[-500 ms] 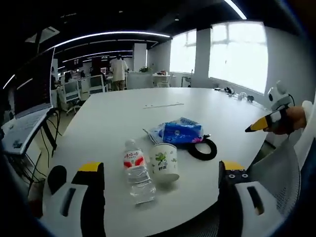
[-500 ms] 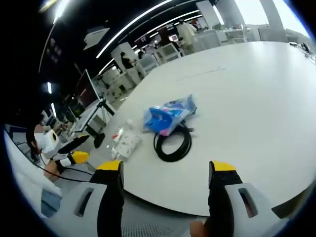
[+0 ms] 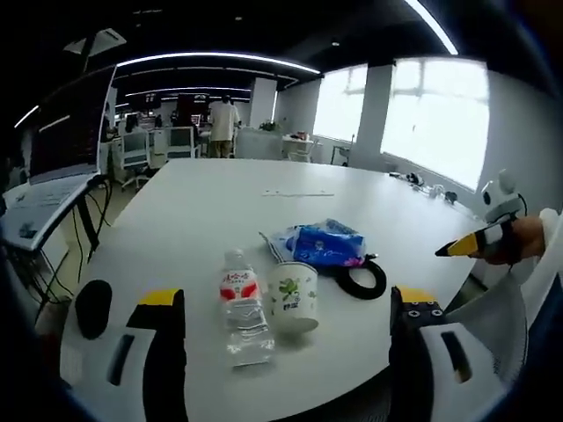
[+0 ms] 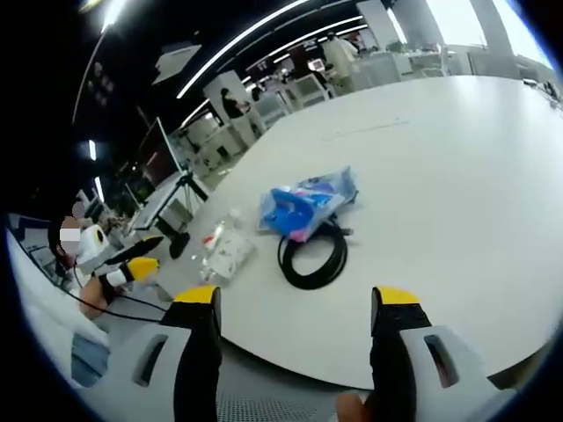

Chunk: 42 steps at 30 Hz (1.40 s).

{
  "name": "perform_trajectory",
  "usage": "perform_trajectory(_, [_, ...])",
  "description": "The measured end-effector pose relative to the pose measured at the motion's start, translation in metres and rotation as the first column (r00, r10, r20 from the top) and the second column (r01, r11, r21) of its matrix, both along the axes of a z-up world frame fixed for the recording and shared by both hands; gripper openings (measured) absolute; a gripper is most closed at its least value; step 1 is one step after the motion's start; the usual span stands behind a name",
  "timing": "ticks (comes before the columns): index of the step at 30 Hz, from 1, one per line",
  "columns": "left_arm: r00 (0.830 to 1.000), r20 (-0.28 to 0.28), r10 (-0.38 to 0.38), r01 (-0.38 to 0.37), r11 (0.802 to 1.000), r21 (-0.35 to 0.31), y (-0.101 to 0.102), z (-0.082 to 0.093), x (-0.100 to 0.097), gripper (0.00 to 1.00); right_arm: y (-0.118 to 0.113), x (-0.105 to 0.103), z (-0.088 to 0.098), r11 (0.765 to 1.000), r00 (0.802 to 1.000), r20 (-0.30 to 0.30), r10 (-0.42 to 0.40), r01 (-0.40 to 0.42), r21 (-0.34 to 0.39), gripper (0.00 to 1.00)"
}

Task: Arrange the tabletop items into an orderly group along one side of the table until the central work area is clear of visible clutter.

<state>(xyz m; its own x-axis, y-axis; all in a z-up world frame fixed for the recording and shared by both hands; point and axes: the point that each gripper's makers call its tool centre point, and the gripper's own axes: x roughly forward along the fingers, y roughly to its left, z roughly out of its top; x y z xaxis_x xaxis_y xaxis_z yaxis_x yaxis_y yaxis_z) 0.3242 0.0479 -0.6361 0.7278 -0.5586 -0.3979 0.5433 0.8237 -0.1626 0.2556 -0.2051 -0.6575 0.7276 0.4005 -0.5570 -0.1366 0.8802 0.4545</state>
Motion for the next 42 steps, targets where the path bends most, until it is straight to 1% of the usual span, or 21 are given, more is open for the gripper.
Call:
perform_trajectory(6, [1.000,-0.021,0.013,-0.013,1.000,-0.006,0.002,-0.002,0.000,1.00,0.005,0.001,0.000,1.000,1.000,-0.002,0.017,-0.017,0.001,0.67])
perform_trajectory(11, [1.000,-0.018,-0.023,0.023,1.000,-0.004,-0.004,-0.003,-0.004,1.00,0.011,0.002,0.001,0.999,0.999,-0.002,0.035,-0.035,0.006,0.66])
perform_trajectory(14, [0.999,-0.020,-0.040,0.041,0.999,0.013,-0.007,-0.006,-0.007,1.00,0.014,0.004,0.001,0.999,0.999,-0.002,0.050,-0.050,0.006,0.66])
perform_trajectory(16, [0.999,-0.016,-0.048,0.048,0.999,0.025,-0.008,-0.008,-0.008,1.00,0.015,0.005,0.001,0.998,0.998,-0.004,0.058,-0.058,0.005,0.66])
perform_trajectory(19, [0.999,-0.018,-0.046,0.047,0.999,0.028,-0.008,-0.008,-0.007,0.99,0.017,0.006,0.002,0.998,0.998,-0.004,0.067,-0.067,0.004,0.65])
perform_trajectory(24, [0.999,-0.020,-0.029,0.030,1.000,0.007,-0.006,-0.007,-0.005,0.98,0.019,0.010,0.004,0.997,0.997,0.002,0.078,-0.078,0.002,0.65])
perform_trajectory(30, [0.999,-0.021,-0.038,0.038,0.999,-0.001,-0.008,-0.007,-0.006,0.98,0.023,0.013,0.003,0.996,0.996,0.006,0.094,-0.094,-0.002,0.64])
perform_trajectory(33, [0.999,-0.028,-0.042,0.042,0.999,-0.005,-0.008,-0.007,-0.006,0.97,0.026,0.015,0.004,0.996,0.996,0.007,0.092,-0.093,0.017,0.64])
perform_trajectory(36, [0.999,-0.030,-0.028,0.027,0.999,-0.039,-0.006,-0.003,-0.004,0.97,0.030,0.017,0.007,0.994,0.995,0.016,0.097,-0.097,0.040,0.63])
perform_trajectory(38, [0.999,-0.034,-0.011,0.009,0.998,-0.061,-0.003,-0.001,-0.001,0.97,0.033,0.019,0.008,0.993,0.994,0.019,0.107,-0.108,0.037,0.63])
perform_trajectory(42, [0.999,-0.034,-0.008,0.006,0.998,-0.070,-0.003,0.000,-0.001,0.96,0.040,0.023,0.008,0.990,0.990,0.021,0.140,-0.141,0.026,0.63])
